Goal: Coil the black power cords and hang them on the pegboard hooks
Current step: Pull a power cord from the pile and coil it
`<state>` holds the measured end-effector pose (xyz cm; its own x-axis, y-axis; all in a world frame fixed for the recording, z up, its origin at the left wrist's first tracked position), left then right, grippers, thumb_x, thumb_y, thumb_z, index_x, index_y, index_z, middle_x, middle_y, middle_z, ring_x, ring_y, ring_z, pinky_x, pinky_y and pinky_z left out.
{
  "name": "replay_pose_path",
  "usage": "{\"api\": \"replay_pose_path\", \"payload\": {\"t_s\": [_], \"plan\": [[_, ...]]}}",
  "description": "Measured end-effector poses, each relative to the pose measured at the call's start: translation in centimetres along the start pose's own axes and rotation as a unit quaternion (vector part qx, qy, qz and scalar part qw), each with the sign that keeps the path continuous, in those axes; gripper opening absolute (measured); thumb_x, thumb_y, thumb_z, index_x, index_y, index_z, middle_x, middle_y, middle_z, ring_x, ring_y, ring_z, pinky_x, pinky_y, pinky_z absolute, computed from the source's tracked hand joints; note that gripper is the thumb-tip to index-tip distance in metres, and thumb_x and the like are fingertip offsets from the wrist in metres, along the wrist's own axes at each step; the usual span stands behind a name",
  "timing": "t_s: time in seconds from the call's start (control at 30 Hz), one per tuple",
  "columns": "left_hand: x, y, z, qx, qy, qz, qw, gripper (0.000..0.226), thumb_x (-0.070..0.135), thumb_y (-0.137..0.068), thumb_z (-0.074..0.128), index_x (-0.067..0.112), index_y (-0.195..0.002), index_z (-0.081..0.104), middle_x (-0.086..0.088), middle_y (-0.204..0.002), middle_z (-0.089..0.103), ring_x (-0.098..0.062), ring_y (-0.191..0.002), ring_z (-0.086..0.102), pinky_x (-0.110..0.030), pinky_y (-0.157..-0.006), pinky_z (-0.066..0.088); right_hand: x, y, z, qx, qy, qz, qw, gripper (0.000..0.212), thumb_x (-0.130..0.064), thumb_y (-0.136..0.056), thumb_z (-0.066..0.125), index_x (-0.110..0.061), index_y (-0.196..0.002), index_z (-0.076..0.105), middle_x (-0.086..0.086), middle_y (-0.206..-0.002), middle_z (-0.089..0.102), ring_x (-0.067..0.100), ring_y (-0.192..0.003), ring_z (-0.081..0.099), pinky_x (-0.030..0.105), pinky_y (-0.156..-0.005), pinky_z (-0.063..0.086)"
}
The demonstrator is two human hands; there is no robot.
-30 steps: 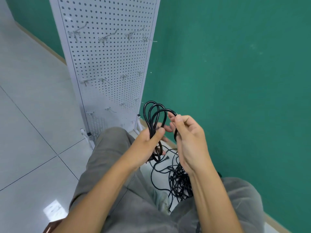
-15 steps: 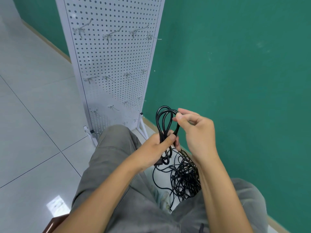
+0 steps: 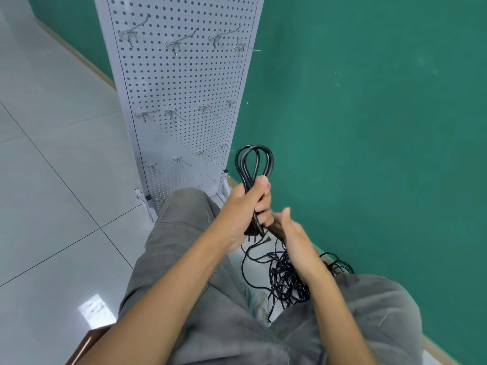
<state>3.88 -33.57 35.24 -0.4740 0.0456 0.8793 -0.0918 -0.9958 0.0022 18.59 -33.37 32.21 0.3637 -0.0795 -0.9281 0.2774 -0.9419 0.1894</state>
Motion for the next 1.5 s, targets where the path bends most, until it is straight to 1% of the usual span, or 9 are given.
{"api": "replay_pose_path", "payload": {"t_s": [0.1,0.23,0.5,0.6,0.83,0.93,1.1,1.33,1.5], "plan": [[0.3,-0.1,-1.3,0.045,0.047,-0.005,0.998,0.034,0.04,-0.108,0.045,0.018,-0.082,0.046,0.008,-0.059,0.032,-0.012,-0.05,0.043,-0.03,-0.063,0.046,2.7,0.2,0.1,-0.024,0.051,0.033,0.998,0.05,-0.047,-0.109,0.03,-0.024,-0.107,0.075,-0.018,-0.112,0.074,-0.005,-0.115,0.06,0.02,-0.102,0.04],[0.5,-0.3,-2.1,0.087,0.097,-0.013,0.991,0.032,0.039,-0.108,0.045,0.019,-0.083,0.045,0.008,-0.057,0.033,-0.01,-0.047,0.041,-0.024,-0.056,0.045,3.6,-0.2,-0.1,0.022,0.076,-0.009,0.997,0.034,-0.023,-0.108,0.046,-0.008,-0.091,0.071,-0.013,-0.08,0.068,-0.002,-0.084,0.062,0.02,-0.082,0.044],[1.3,-0.7,-3.6,0.15,0.095,0.005,0.984,0.033,0.038,-0.109,0.046,0.02,-0.081,0.044,0.009,-0.053,0.03,-0.008,-0.043,0.031,-0.02,-0.044,0.034,0.5,0.6,-1.0,0.099,0.031,-0.084,0.991,0.03,-0.018,-0.105,0.054,-0.01,-0.081,0.07,-0.007,-0.065,0.049,0.007,-0.062,0.042,0.019,-0.058,0.033],[0.8,-0.5,-3.7,0.161,0.045,-0.012,0.986,0.034,0.039,-0.109,0.045,0.02,-0.081,0.043,0.008,-0.054,0.031,-0.009,-0.044,0.032,-0.021,-0.046,0.035,-2.3,1.0,-1.2,0.092,0.028,-0.115,0.989,0.032,-0.023,-0.105,0.054,-0.017,-0.078,0.069,-0.007,-0.065,0.05,0.016,-0.066,0.043,0.031,-0.06,0.034],[0.7,0.4,-1.8,0.083,-0.163,0.007,0.983,0.04,0.038,-0.11,0.044,0.011,-0.079,0.046,0.003,-0.052,0.044,-0.012,-0.044,0.04,-0.021,-0.048,0.038,-7.2,2.4,0.0,0.047,0.052,-0.164,0.984,0.037,-0.019,-0.101,0.061,-0.026,-0.066,0.067,0.006,-0.061,0.054,0.009,-0.057,0.041,0.023,-0.056,0.034],[0.8,1.0,-1.3,0.038,-0.163,-0.004,0.986,0.044,0.05,-0.104,0.046,0.011,-0.085,0.054,-0.009,-0.059,0.051,-0.013,-0.043,0.042,-0.021,-0.045,0.038,-7.3,1.8,-0.2,0.093,0.026,-0.146,0.985,0.012,-0.018,-0.096,0.07,-0.02,-0.086,0.063,0.0,-0.06,0.064,0.009,-0.057,0.052,0.032,-0.065,0.042],[1.2,1.3,-1.4,-0.081,-0.193,-0.04,0.977,0.059,0.046,-0.108,0.039,-0.006,-0.094,0.064,-0.01,-0.072,0.063,-0.013,-0.048,0.043,-0.026,-0.052,0.035,-5.9,1.7,-0.7,0.1,-0.026,-0.108,0.989,0.036,-0.019,-0.095,0.071,-0.025,-0.099,0.035,0.011,-0.066,0.071,0.023,-0.064,0.059,0.055,-0.083,0.049],[1.1,1.6,-2.0,-0.082,-0.037,-0.117,0.989,0.042,0.048,-0.094,0.055,0.007,-0.089,0.061,-0.004,-0.063,0.054,-0.008,-0.042,0.035,-0.018,-0.042,0.03,-3.1,0.9,-1.3,0.033,-0.009,-0.084,0.996,0.027,-0.042,-0.099,0.059,-0.015,-0.098,0.054,0.005,-0.074,0.07,0.018,-0.07,0.054,0.034,-0.073,0.042],[1.3,1.2,-2.5,-0.043,0.005,-0.123,0.991,0.042,0.049,-0.092,0.058,0.007,-0.091,0.06,-0.003,-0.063,0.052,-0.007,-0.042,0.034,-0.016,-0.04,0.032,1.0,0.9,-2.0,0.059,0.008,-0.067,0.996,0.021,-0.017,-0.106,0.052,-0.006,-0.092,0.063,-0.002,-0.081,0.07,0.008,-0.08,0.061,0.02,-0.079,0.044]]}}
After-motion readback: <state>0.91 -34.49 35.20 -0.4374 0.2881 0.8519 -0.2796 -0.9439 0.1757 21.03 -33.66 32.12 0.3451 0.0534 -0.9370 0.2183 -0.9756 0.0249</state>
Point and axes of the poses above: each hand's wrist, its own y-axis away from the middle knuckle, its own z-axis out of the palm, x = y × z, the point moved 1 cm from there along -y, towards the middle knuckle
